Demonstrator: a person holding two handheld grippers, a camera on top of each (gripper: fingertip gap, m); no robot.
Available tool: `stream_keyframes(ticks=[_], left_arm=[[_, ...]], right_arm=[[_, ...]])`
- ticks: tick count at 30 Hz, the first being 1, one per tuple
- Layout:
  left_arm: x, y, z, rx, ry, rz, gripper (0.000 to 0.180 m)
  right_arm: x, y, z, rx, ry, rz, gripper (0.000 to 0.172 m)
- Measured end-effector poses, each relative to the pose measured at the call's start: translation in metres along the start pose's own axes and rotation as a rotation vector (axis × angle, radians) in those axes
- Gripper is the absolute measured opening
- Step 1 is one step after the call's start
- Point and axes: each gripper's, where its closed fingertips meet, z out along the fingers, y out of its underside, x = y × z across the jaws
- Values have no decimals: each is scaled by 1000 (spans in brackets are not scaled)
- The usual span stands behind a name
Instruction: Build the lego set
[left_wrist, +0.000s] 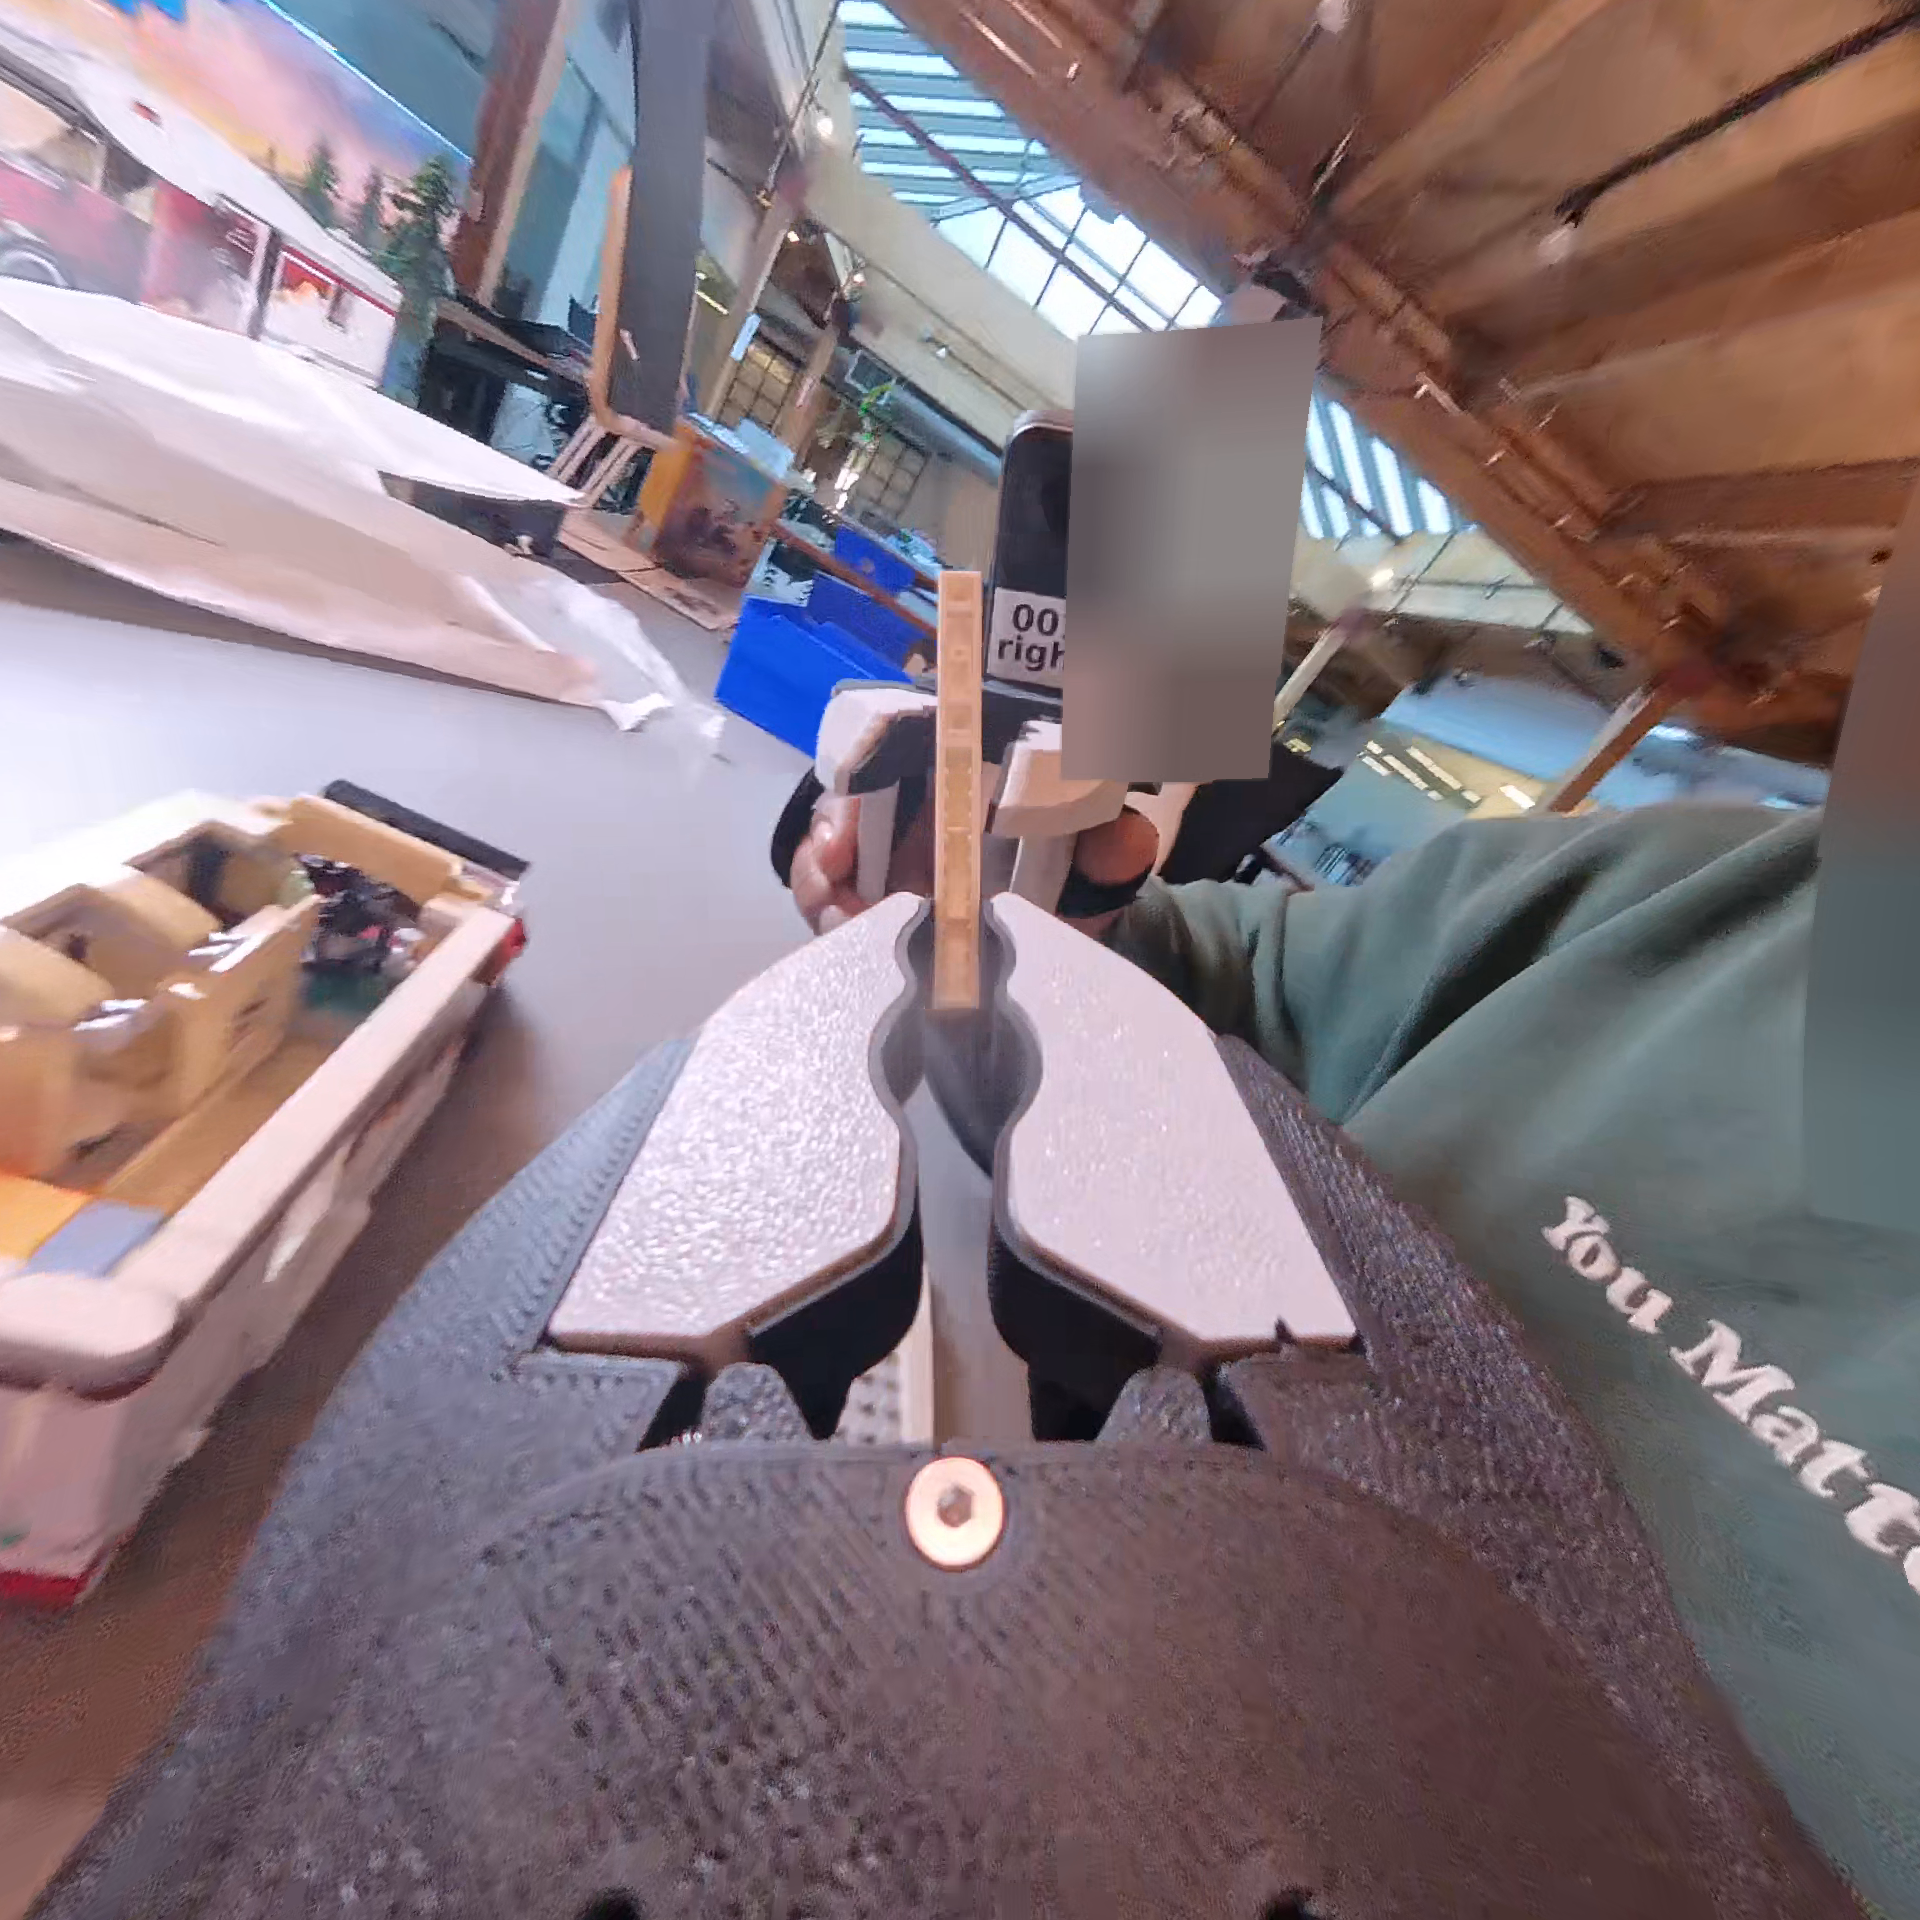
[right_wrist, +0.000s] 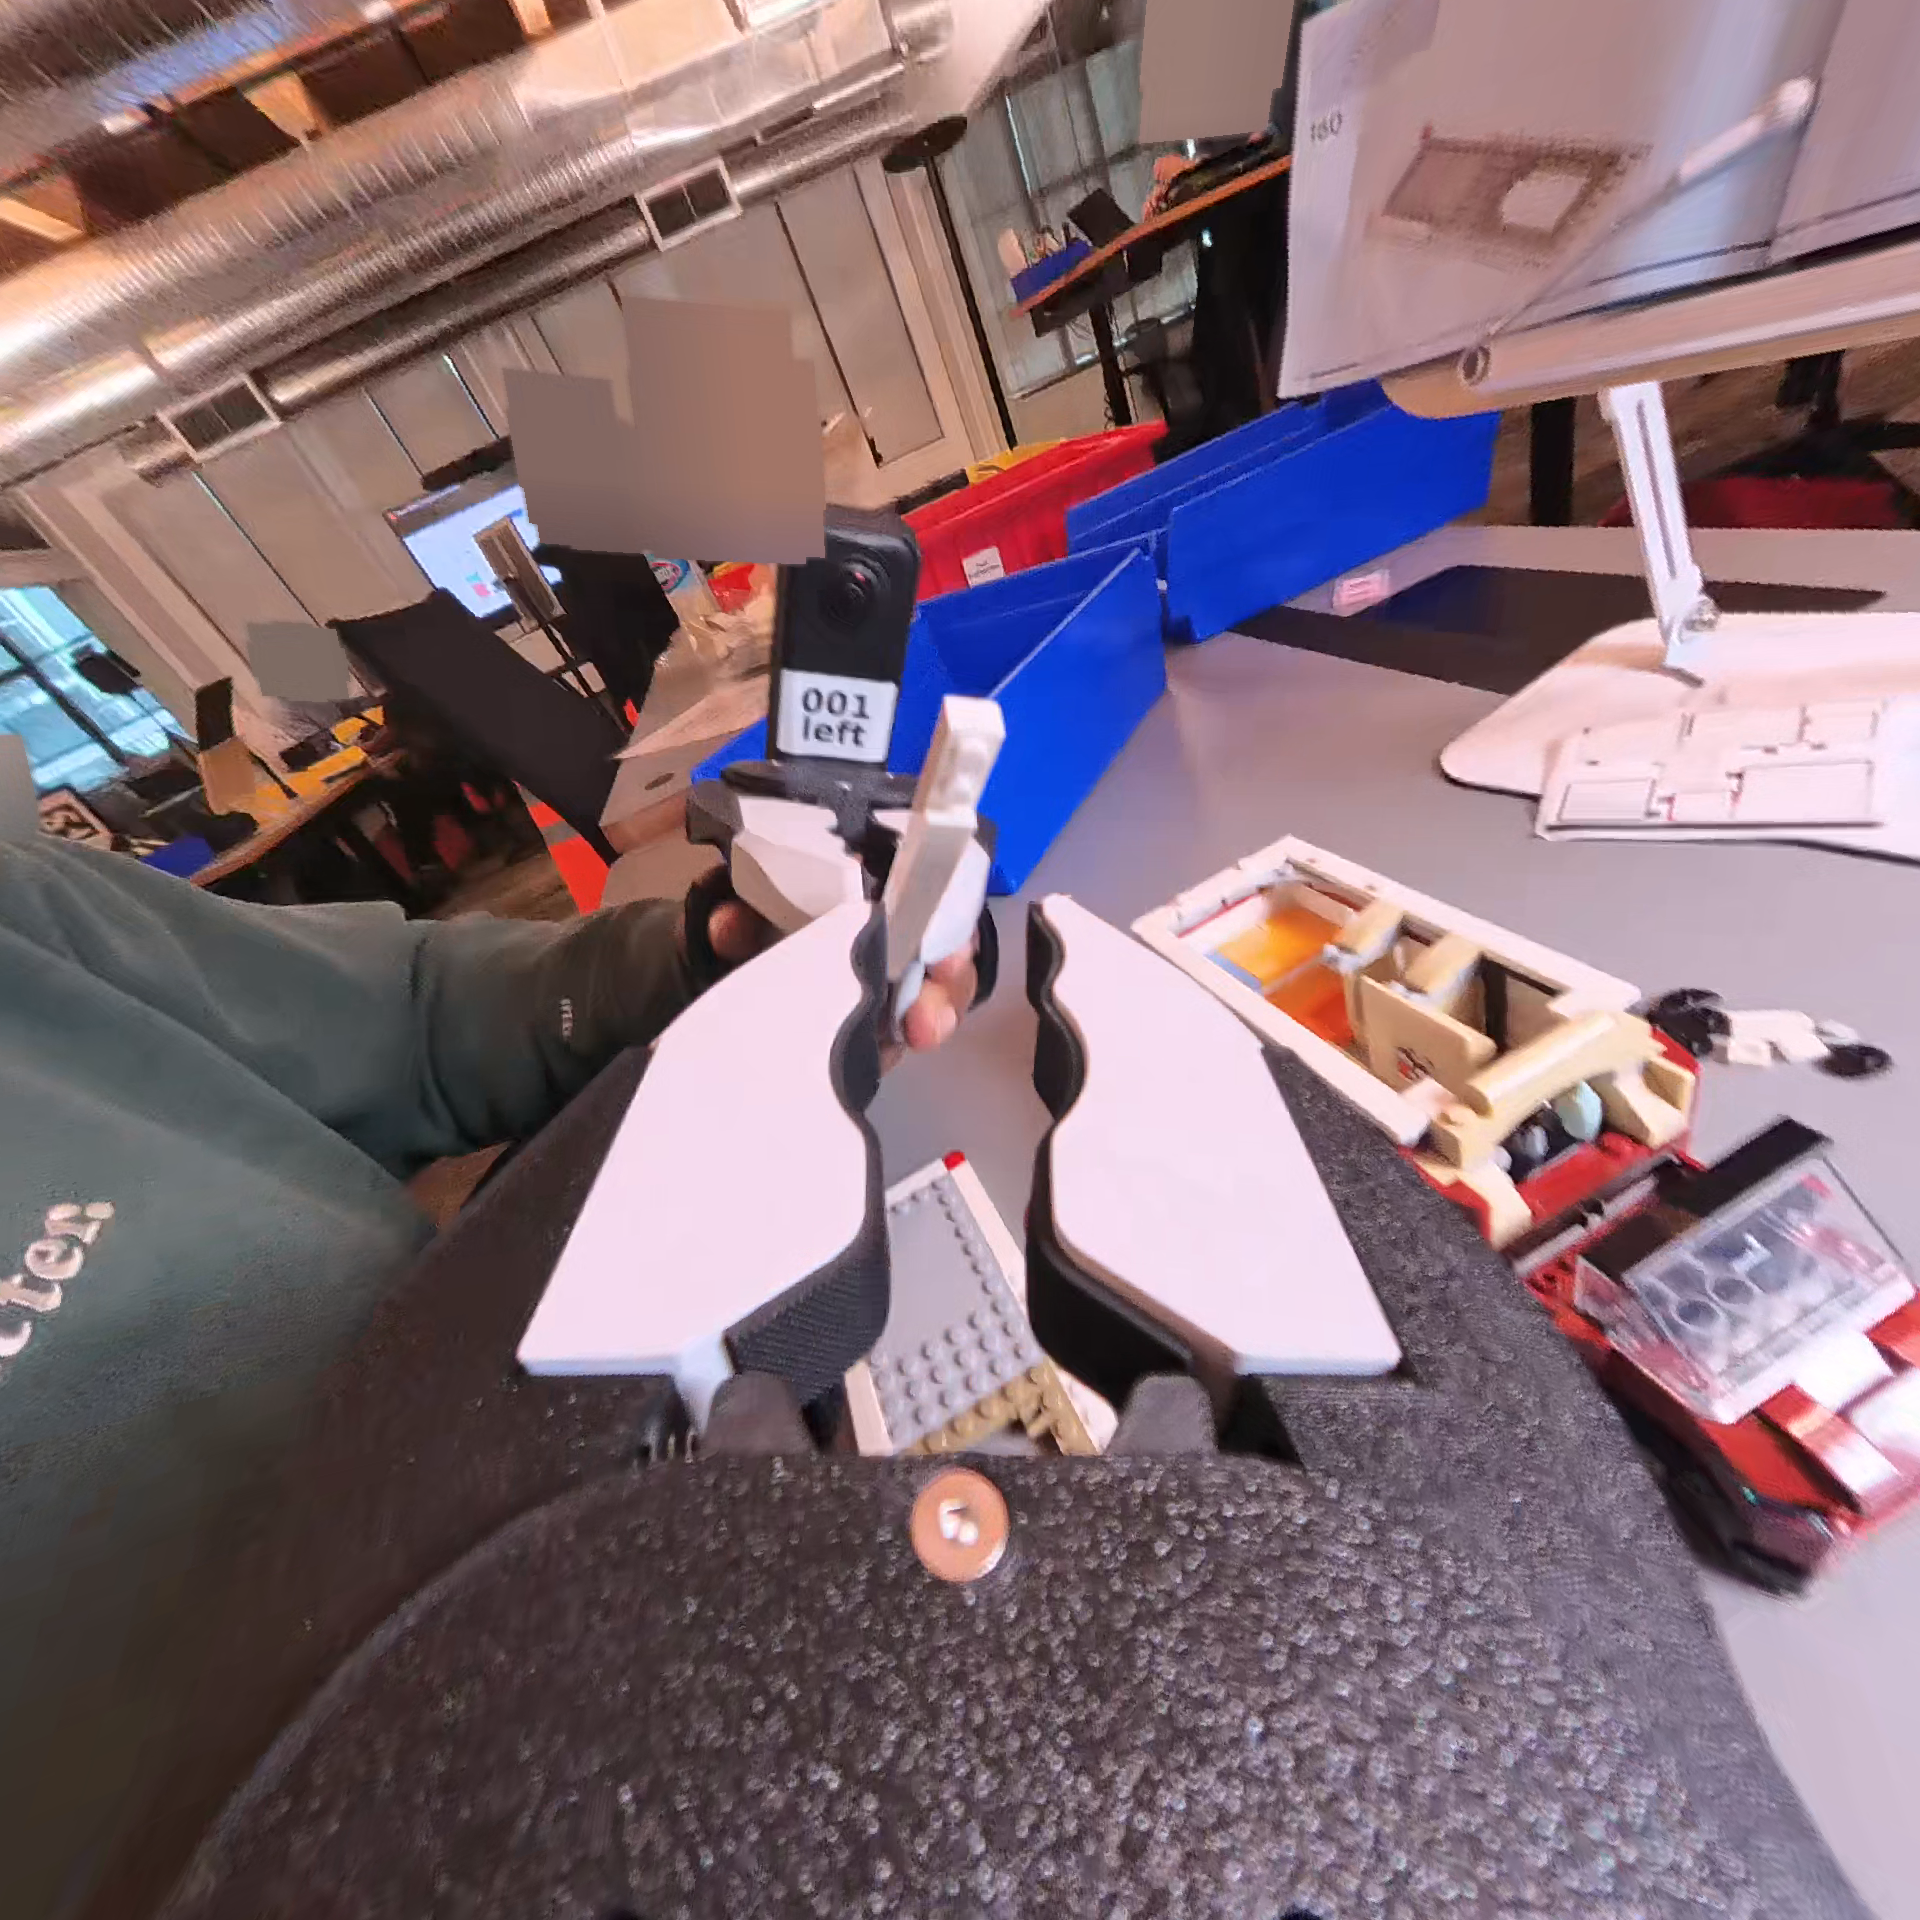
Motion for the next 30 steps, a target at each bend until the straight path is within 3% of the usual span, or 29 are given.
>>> stream_keyframes(ticks=[5, 10, 12, 17, 20, 26, 29, 30], left_arm=[[3, 7, 4, -6, 20, -47, 8], [-1, 17, 3, -72, -66, 80, 19], [-8, 19, 1, -112, -176, 227, 22], [-14, 0, -8, -163, -545, 869, 24], [-8, -4, -7, -196, -649, 1113, 19], [-14, 4, -8, -256, -649, 1069, 4], [-11, 3, -9, -221, -562, 868, 4], [-10, 2, -10, -202, -512, 757, 4]], right_arm=[[-12, -1, 7, -34, -61, -5, 9], [-9, 4, 8, -105, -12, -56, 8], [-6, -2, 6, -65, -9, 71, 8], [12, -8, 2, 99, -27, 545, 7], [15, 0, 5, 143, -32, 665, 8], [11, 2, 9, 167, -48, 712, 7], [7, 0, 7, 151, -79, 643, 10], [8, -1, 5, 126, -70, 547, 24]])
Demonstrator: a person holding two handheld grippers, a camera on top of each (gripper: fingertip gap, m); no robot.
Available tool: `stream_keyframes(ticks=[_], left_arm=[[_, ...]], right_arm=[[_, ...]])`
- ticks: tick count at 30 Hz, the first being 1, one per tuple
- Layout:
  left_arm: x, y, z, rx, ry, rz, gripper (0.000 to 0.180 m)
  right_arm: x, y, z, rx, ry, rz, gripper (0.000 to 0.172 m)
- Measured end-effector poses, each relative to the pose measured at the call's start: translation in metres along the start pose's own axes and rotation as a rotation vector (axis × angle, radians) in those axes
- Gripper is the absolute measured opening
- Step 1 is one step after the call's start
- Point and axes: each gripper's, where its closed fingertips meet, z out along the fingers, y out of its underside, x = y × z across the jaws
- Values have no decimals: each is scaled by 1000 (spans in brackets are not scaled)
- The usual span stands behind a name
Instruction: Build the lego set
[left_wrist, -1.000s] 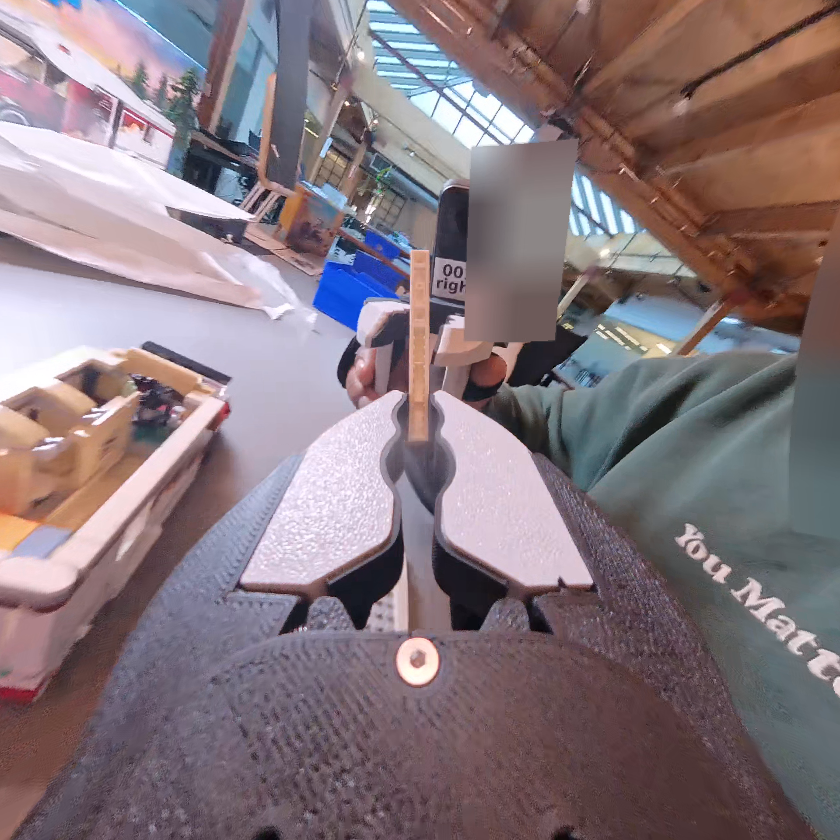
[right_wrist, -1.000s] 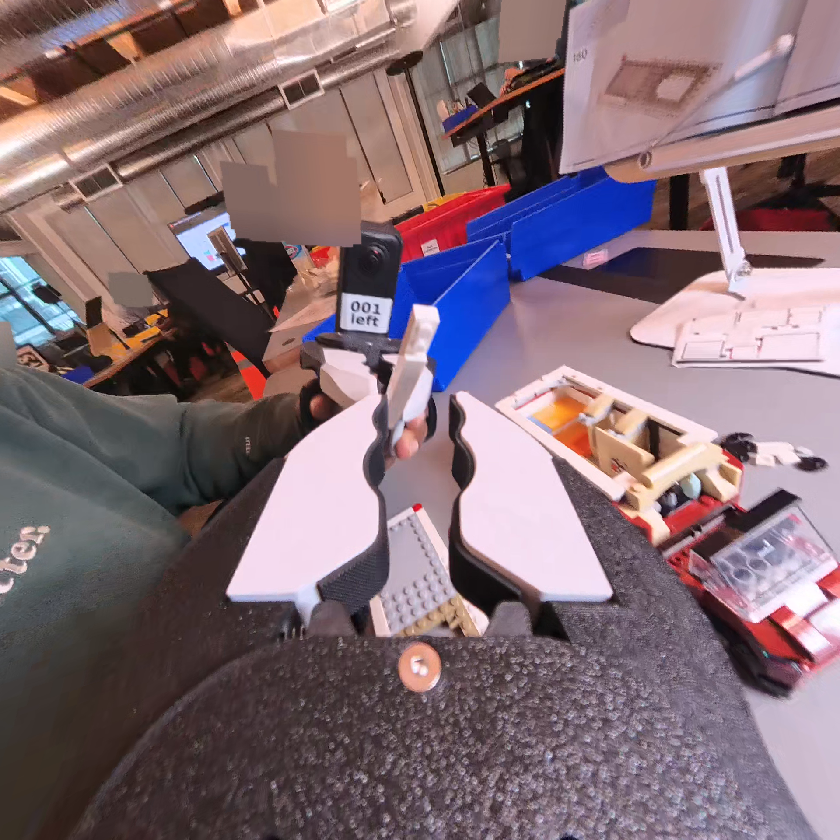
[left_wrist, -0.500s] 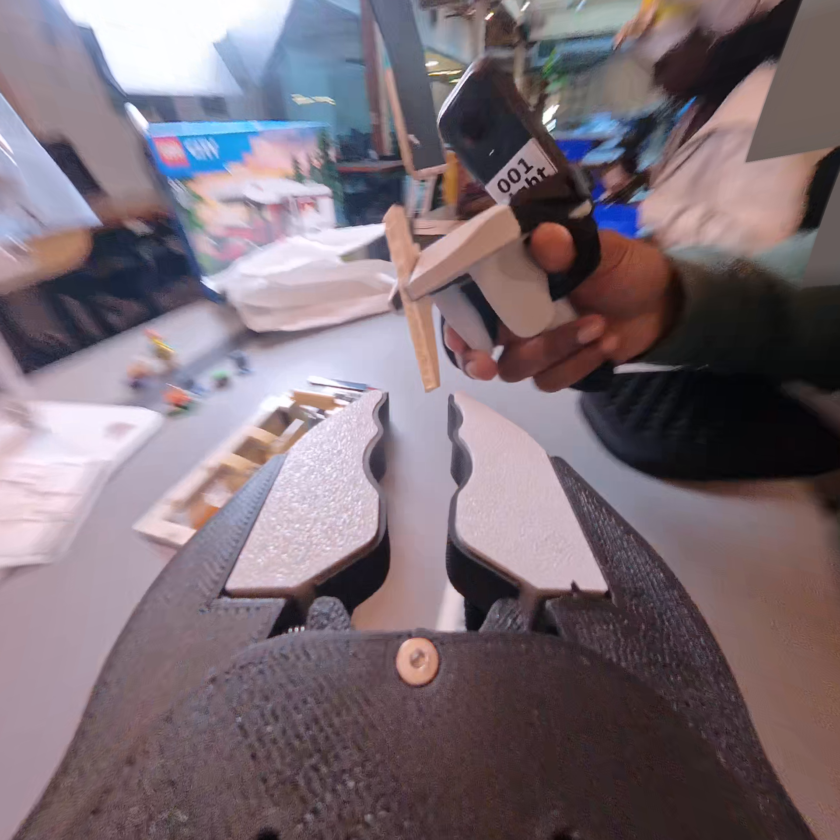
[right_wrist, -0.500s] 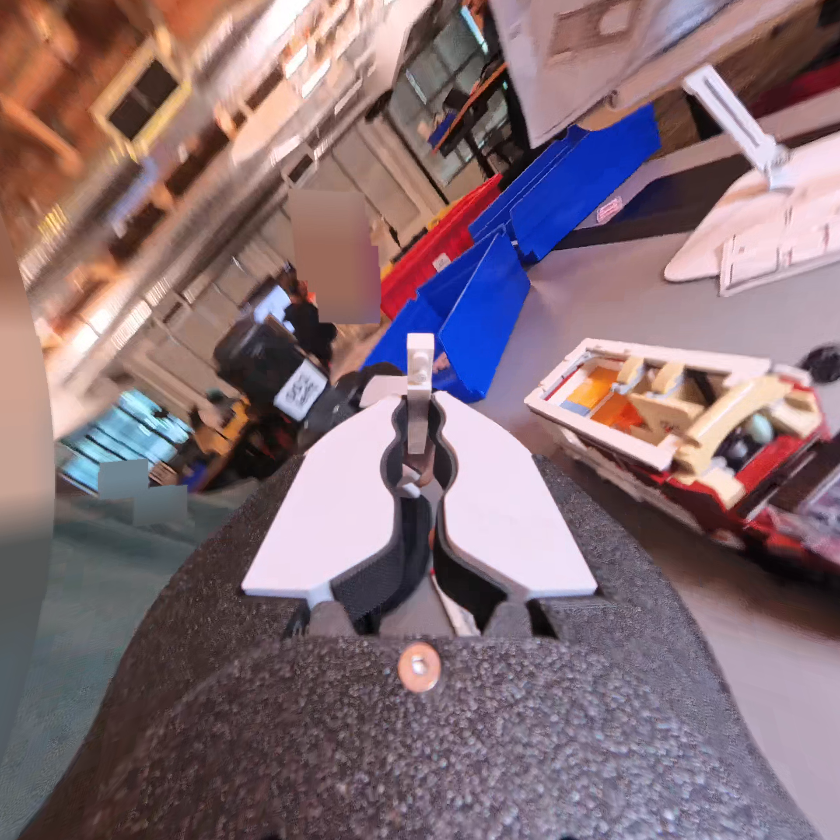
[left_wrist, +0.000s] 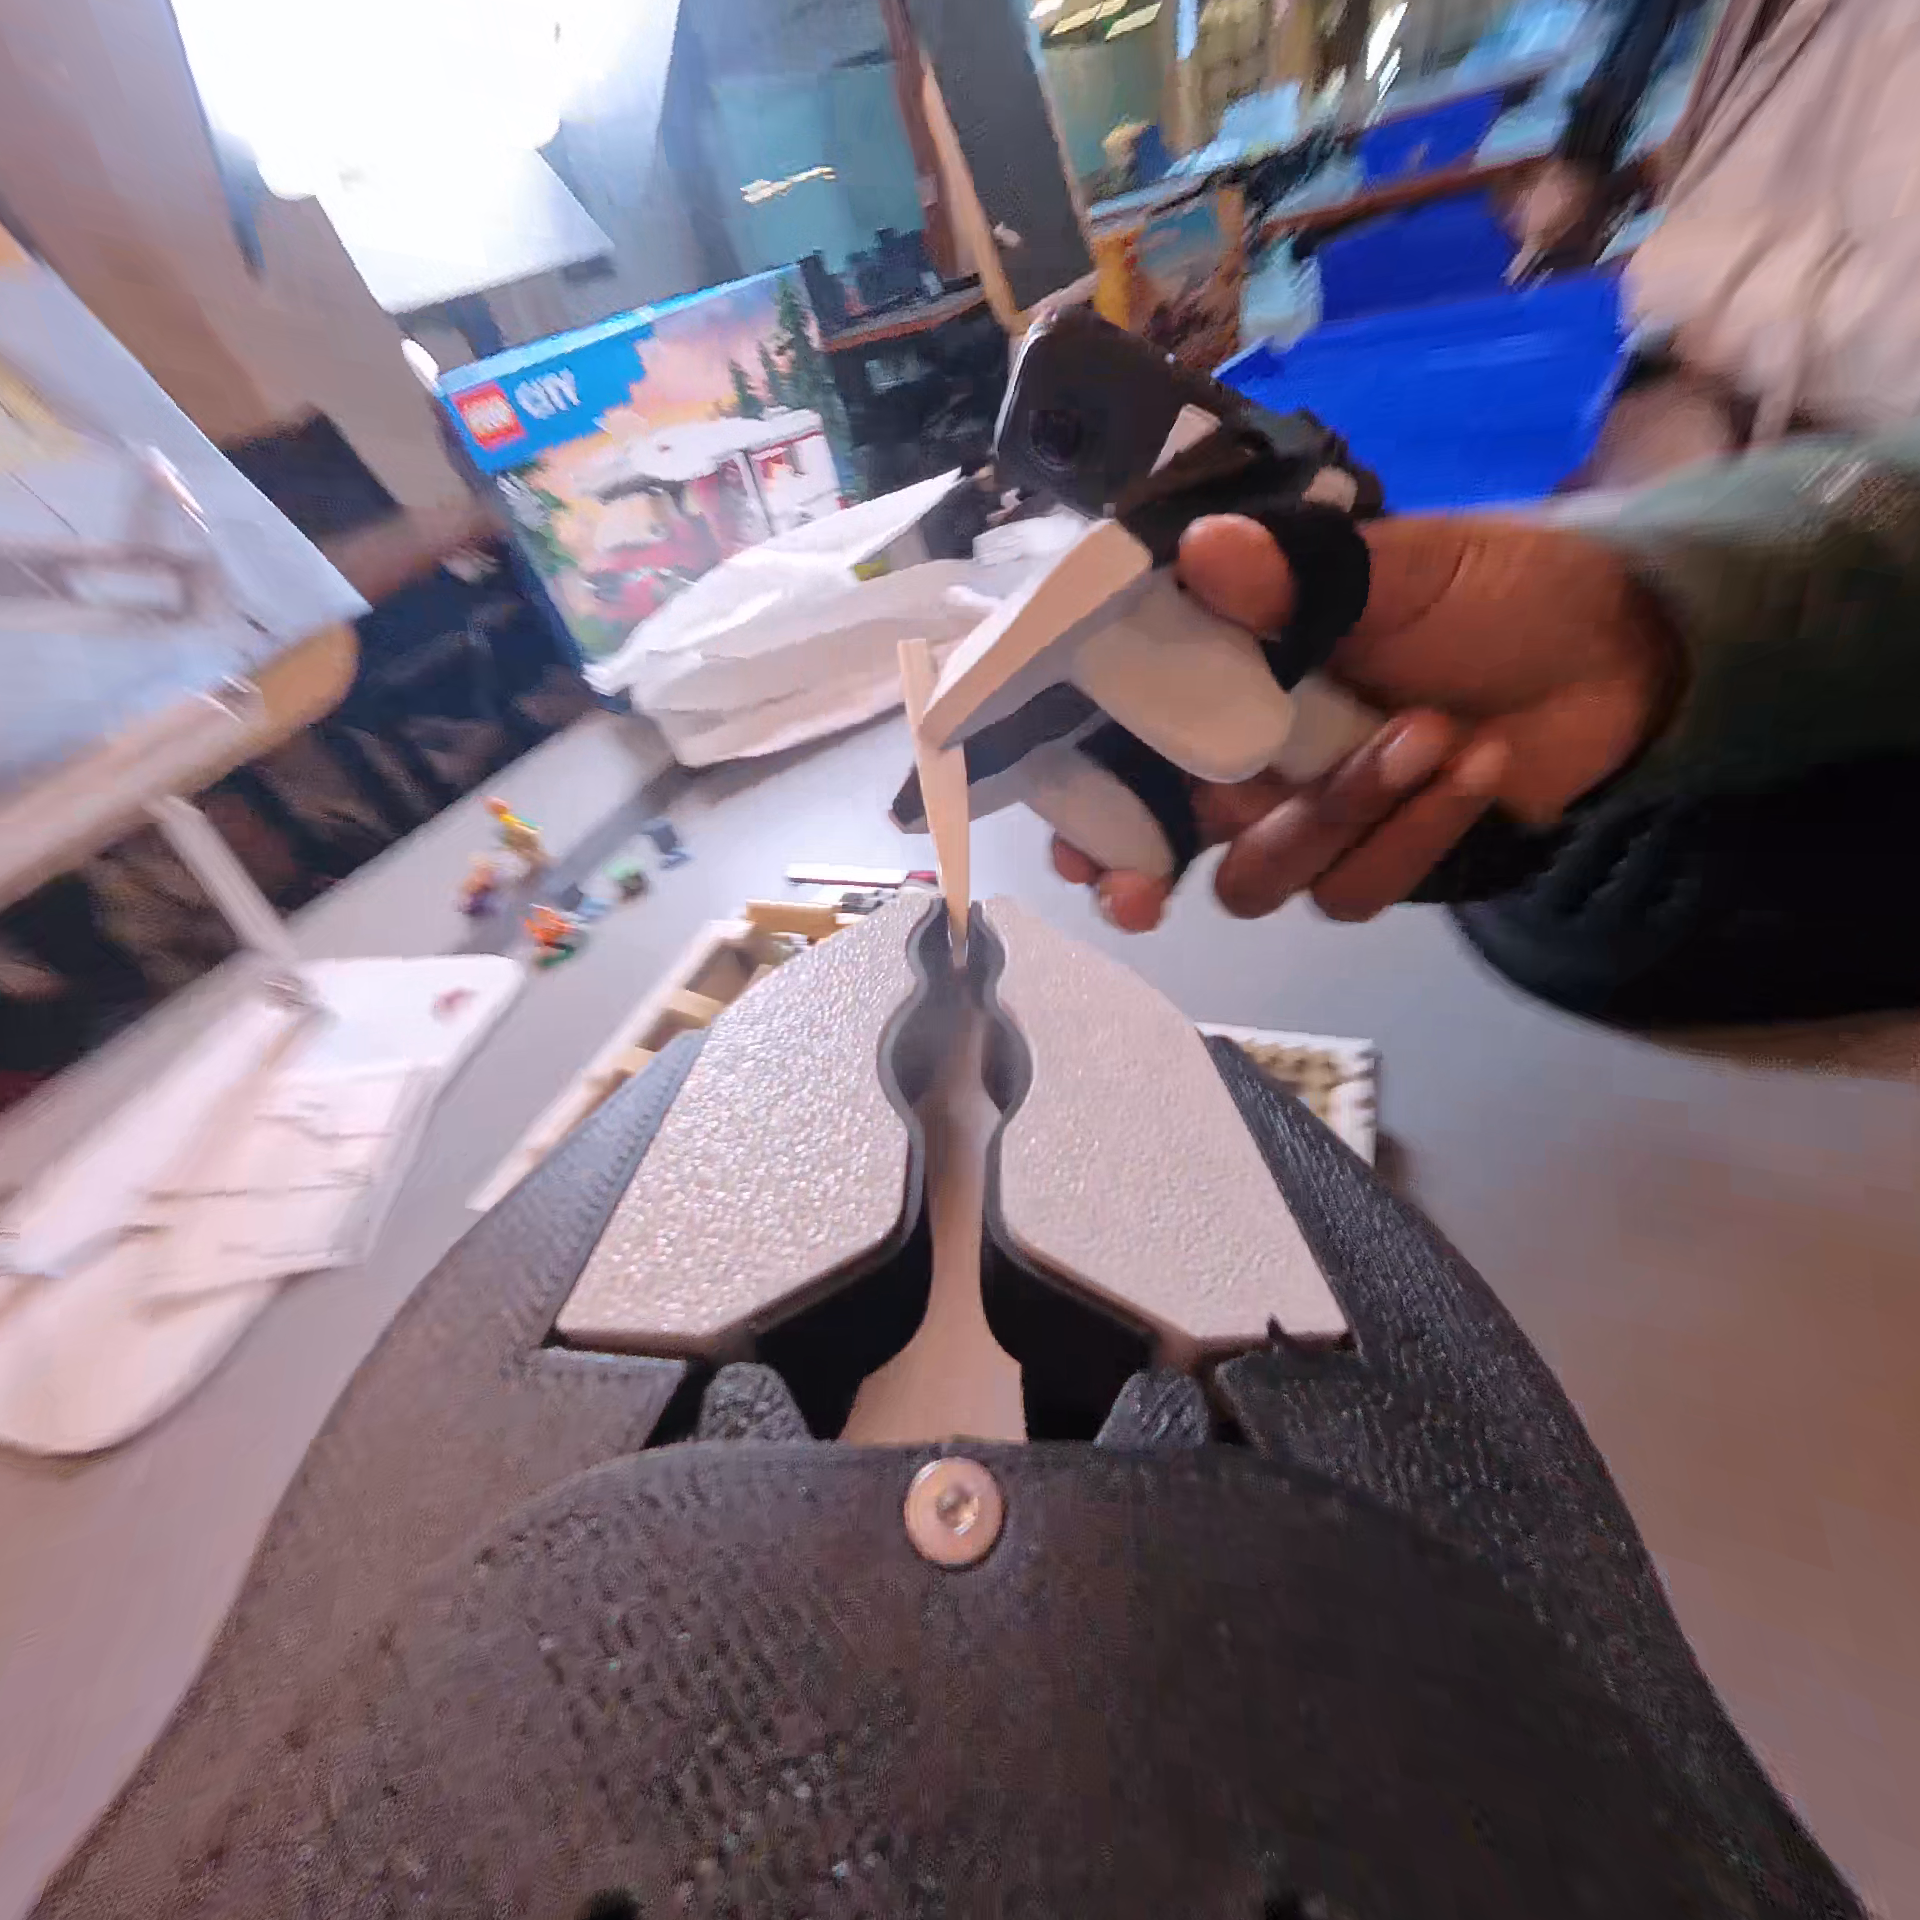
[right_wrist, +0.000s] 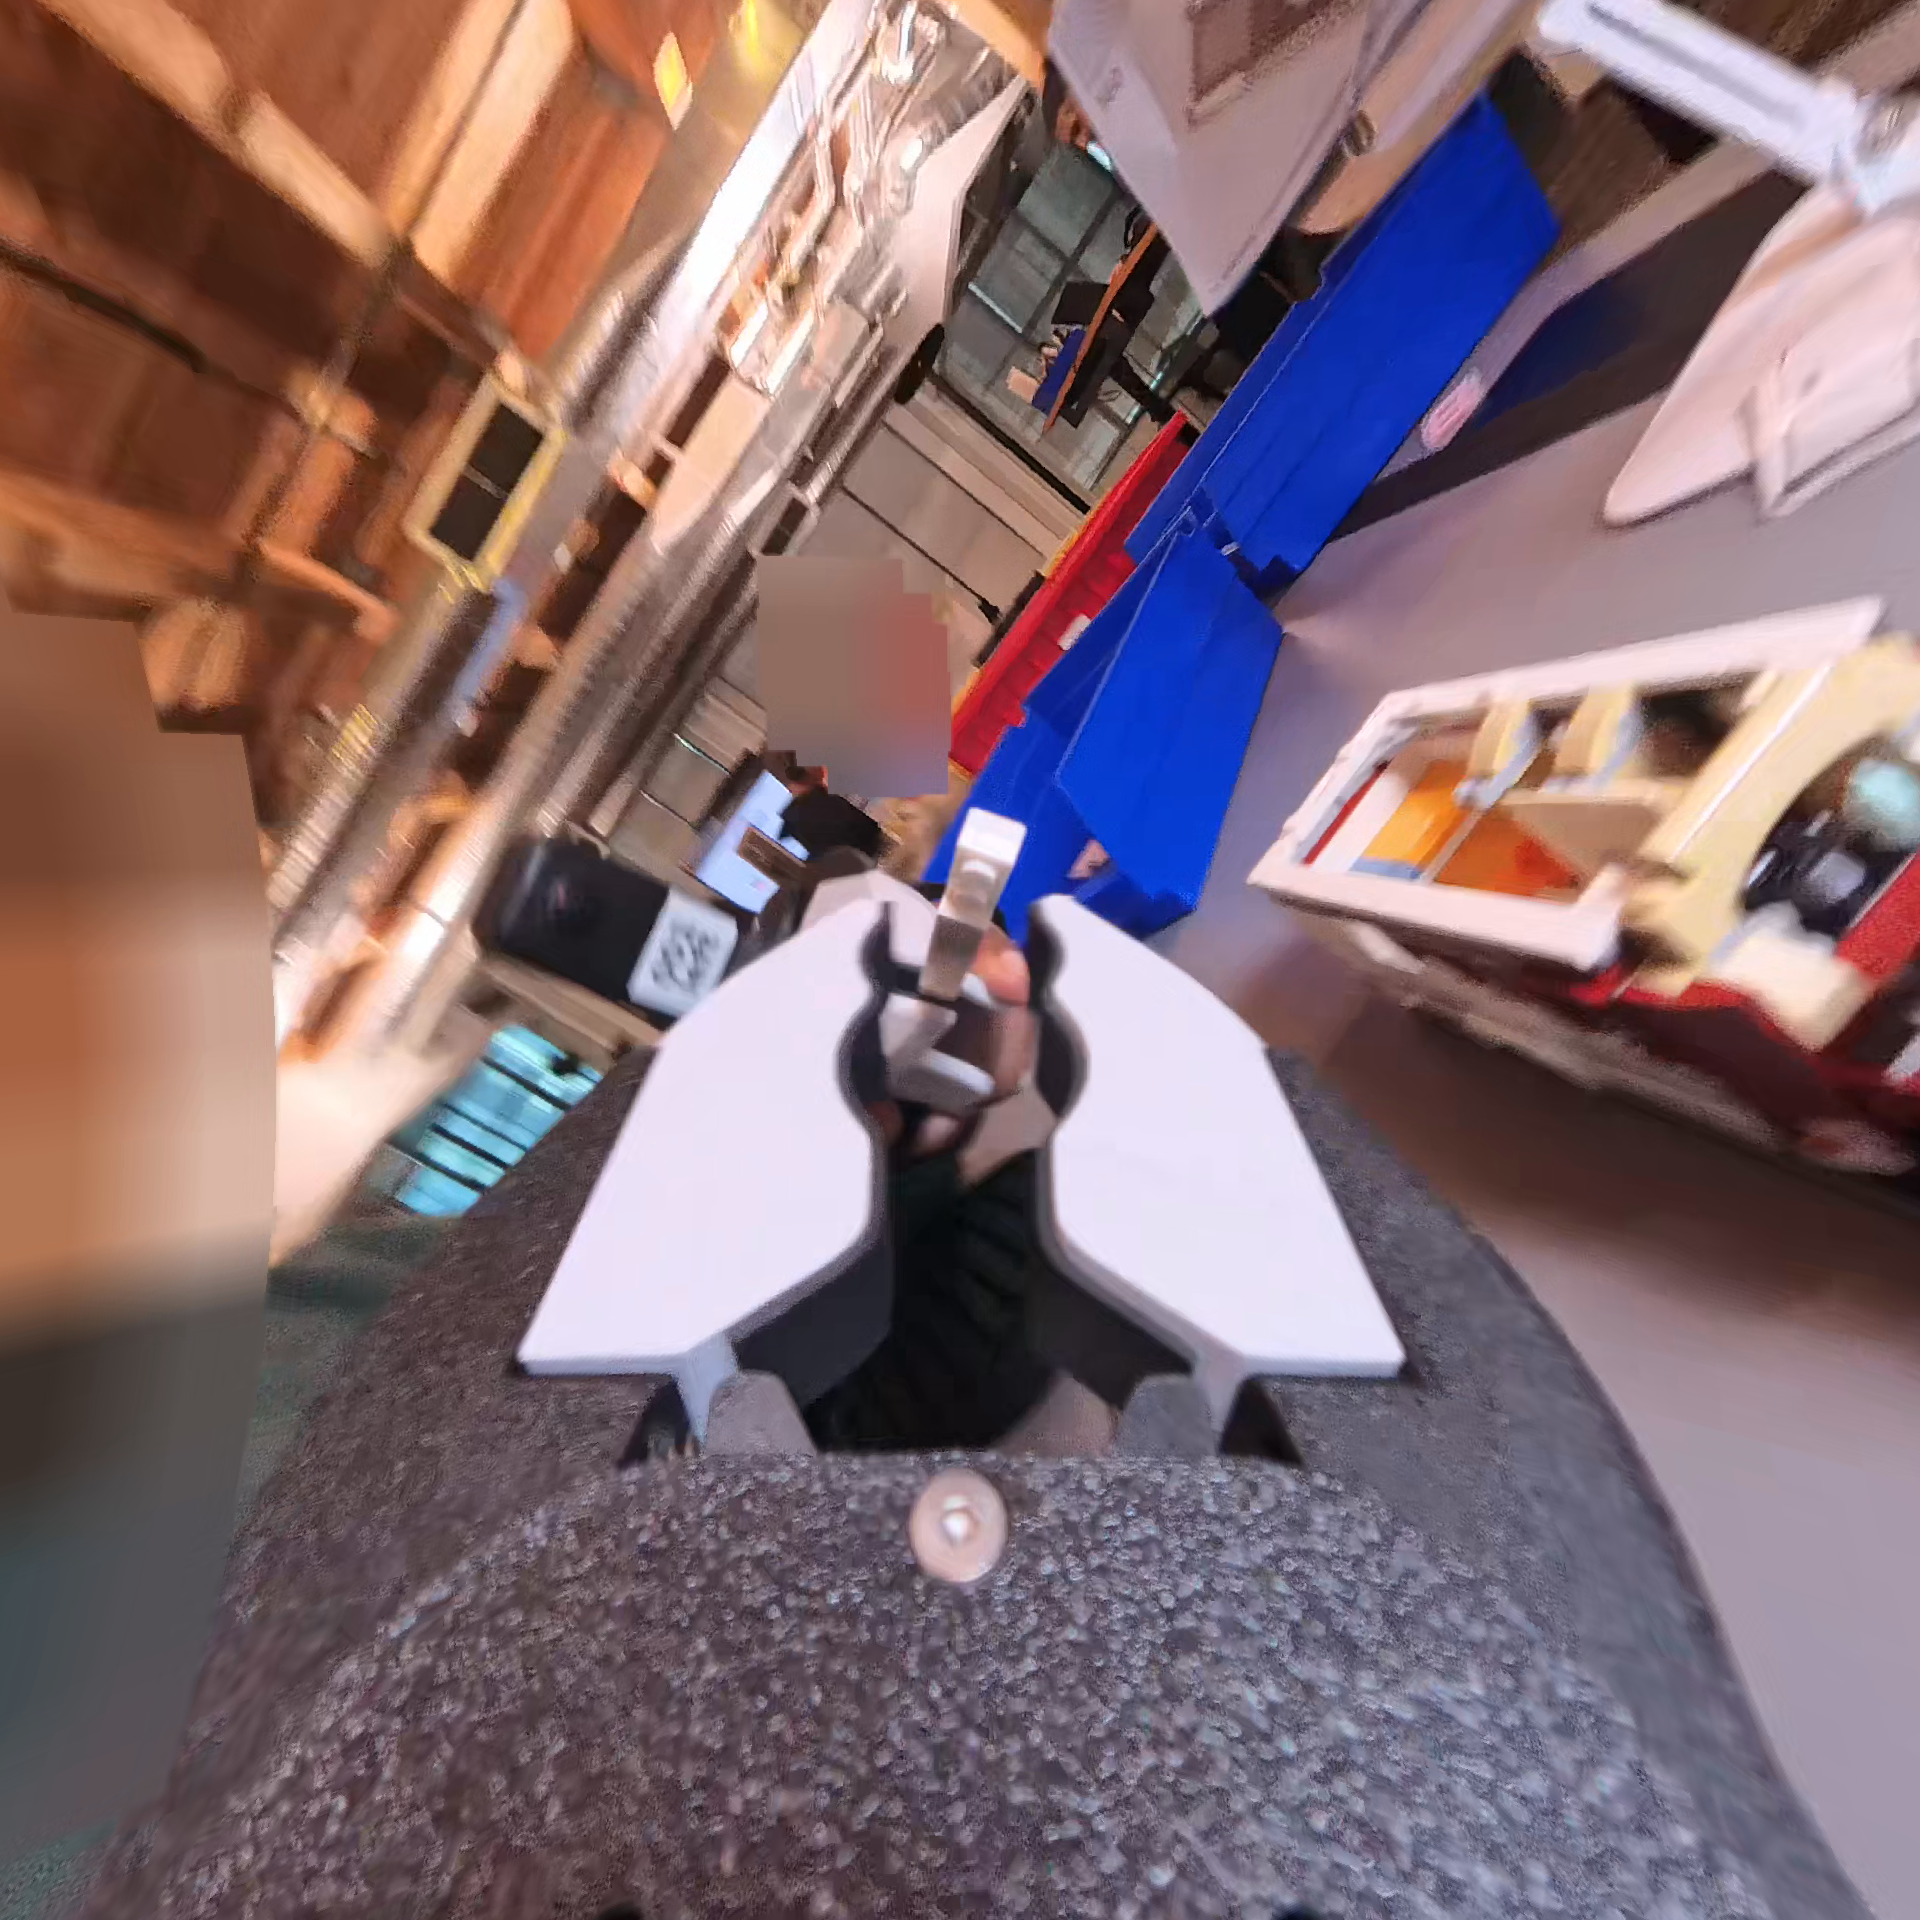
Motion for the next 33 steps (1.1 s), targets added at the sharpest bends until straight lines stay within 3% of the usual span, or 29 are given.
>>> stream_keyframes(ticks=[2, 4, 7, 9, 11, 16, 21, 28, 33], left_arm=[[2, -2, -4, 23, 164, -272, 4], [1, 0, -8, 30, 309, -547, 4], [6, 6, -10, 9, 479, -842, 4], [14, 12, -9, -27, 568, -984, 4], [22, 22, -5, -72, 595, -1034, 4], [31, 26, -3, -105, 613, -1055, 4], [25, 28, -3, -86, 572, -1014, 4], [14, 64, -3, -298, 266, -352, 27], [31, 94, -9, -523, 284, -174, 45]], right_arm=[[-6, -10, -11, -52, 11, -308, 45], [-8, -16, -27, -131, 113, -799, 46], [1, -1, -38, -407, 277, -1532, 44], [5, 16, -37, -574, 269, -1760, 44], [11, 31, -34, -688, 237, -1839, 44], [20, 42, -26, -769, 190, -1846, 9], [23, 47, -27, -805, 182, -1592, 7], [66, 61, -54, -1021, 258, -1102, 8], [81, 80, -62, -1113, 223, -912, 8]])
